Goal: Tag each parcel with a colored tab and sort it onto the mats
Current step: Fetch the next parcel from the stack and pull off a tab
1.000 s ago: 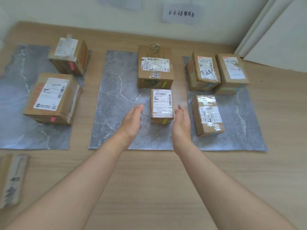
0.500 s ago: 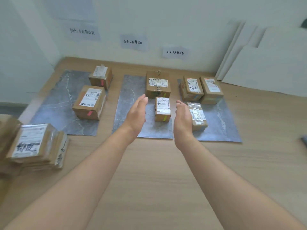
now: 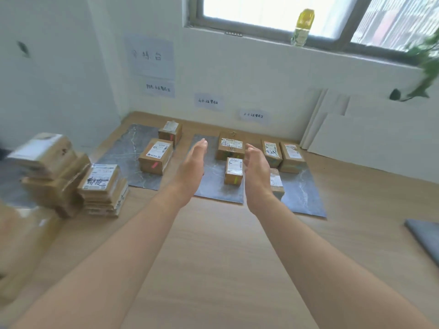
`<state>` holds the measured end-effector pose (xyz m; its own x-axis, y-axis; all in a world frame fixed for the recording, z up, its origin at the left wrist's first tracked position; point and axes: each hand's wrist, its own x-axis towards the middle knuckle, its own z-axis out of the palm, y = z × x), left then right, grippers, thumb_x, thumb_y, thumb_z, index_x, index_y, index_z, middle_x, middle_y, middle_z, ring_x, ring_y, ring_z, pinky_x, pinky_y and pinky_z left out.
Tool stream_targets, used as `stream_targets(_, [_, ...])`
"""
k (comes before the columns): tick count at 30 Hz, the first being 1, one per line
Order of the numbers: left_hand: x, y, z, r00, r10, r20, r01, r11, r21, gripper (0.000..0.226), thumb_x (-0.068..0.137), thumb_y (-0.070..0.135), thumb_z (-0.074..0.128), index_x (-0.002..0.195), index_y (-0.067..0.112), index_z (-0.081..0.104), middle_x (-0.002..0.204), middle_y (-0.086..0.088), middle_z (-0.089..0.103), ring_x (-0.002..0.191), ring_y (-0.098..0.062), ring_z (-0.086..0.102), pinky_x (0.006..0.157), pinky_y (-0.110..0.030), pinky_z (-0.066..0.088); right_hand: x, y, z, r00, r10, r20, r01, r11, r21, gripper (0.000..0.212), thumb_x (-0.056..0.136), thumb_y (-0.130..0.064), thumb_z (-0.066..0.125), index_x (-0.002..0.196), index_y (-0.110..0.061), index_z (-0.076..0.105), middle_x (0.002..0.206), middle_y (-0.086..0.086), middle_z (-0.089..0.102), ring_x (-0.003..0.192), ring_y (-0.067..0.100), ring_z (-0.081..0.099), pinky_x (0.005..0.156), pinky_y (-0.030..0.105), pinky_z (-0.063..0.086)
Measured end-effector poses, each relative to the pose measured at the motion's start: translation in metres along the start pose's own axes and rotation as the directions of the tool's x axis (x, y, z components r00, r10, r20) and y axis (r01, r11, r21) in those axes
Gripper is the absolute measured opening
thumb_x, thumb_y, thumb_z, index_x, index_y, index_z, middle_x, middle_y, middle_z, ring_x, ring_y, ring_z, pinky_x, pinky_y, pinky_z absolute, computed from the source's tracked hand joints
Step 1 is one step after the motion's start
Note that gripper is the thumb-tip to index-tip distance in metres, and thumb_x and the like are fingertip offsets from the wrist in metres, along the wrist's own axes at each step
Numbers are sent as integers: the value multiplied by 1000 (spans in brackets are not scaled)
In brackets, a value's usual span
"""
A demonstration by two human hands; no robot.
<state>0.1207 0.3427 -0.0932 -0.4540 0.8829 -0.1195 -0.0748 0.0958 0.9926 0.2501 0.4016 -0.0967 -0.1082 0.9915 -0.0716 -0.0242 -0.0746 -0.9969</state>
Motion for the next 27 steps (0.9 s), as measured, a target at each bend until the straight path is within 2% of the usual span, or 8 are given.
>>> stream_targets(2, [-22, -2, -12, 997, 4, -77, -3, 1000, 18, 25, 85, 72, 44, 97, 55, 58, 111, 9, 54, 101, -15, 53, 104, -52, 45, -23, -4, 2, 998, -5, 58, 5, 1000, -8, 46, 84, -48, 47, 124, -36, 65, 122, -21, 60, 125, 9, 54, 102, 31, 37])
stream_targets(7, [-78, -6, -41, 994, 18, -110, -20, 1000, -15, 50, 101, 53, 37, 146, 32, 45, 144, 8, 47, 136, -16, 43, 118, -42, 31, -70, 3, 23, 989, 0, 147, -2, 1000, 14, 32, 102, -33, 47, 129, -29, 66, 127, -13, 62, 125, 10, 55, 91, 23, 41])
stream_targets(10, [-104, -8, -74, 986, 2, -168, 0, 1000, 10, 34, 102, 53, 37, 120, 36, 60, 124, 12, 56, 125, -15, 49, 114, -38, 33, -94, 9, 48, 980, 10, 201, -11, 1000, 4, 31, 104, -30, 45, 127, -26, 66, 121, -15, 62, 126, 13, 56, 105, 31, 42])
stream_targets(13, [-120, -3, -113, 971, 17, -237, -15, 1000, 11, 28, 103, 49, 36, 96, 42, 62, 106, 22, 59, 110, -8, 56, 110, -36, 37, -117, 9, 80, 964, 5, 266, -6, 1000, 4, 32, 104, -29, 44, 128, -26, 65, 114, -17, 62, 118, 10, 57, 92, 26, 44])
stream_targets(19, [-135, 3, -204, 966, 54, -253, -48, 998, 31, 44, 98, 57, 38, 132, 33, 54, 135, 8, 54, 126, -11, 47, 114, -36, 33, -154, 10, 166, 942, -21, 336, 20, 1000, 6, 28, 103, -34, 44, 119, -29, 67, 116, -12, 63, 119, 13, 57, 91, 26, 41])
stream_targets(22, [-137, 12, -253, 965, 51, -258, -37, 998, 57, 74, 85, 69, 40, 148, 31, 44, 150, 4, 49, 139, -13, 42, 120, -44, 28, -173, 10, 213, 940, -15, 341, 13, 1000, 9, 32, 104, -33, 43, 125, -27, 66, 123, -11, 63, 123, 14, 56, 89, 24, 37])
stream_targets(24, [-138, 13, -289, 959, 38, -282, -27, 999, 42, 64, 89, 65, 41, 143, 31, 50, 146, 4, 53, 139, -15, 45, 119, -42, 31, -185, 10, 246, 942, -5, 335, 1, 1000, 10, 33, 103, -35, 45, 125, -27, 66, 124, -12, 63, 124, 13, 55, 97, 28, 38])
stream_targets(27, [-137, 19, -337, 960, 35, -278, -29, 999, 27, 31, 96, 60, 42, 110, 44, 64, 111, 20, 64, 115, -6, 59, 108, -33, 42, -200, 11, 293, 946, -4, 324, 0, 1000, 12, 37, 96, -41, 46, 123, -28, 67, 122, -13, 64, 123, 12, 57, 106, 32, 40])
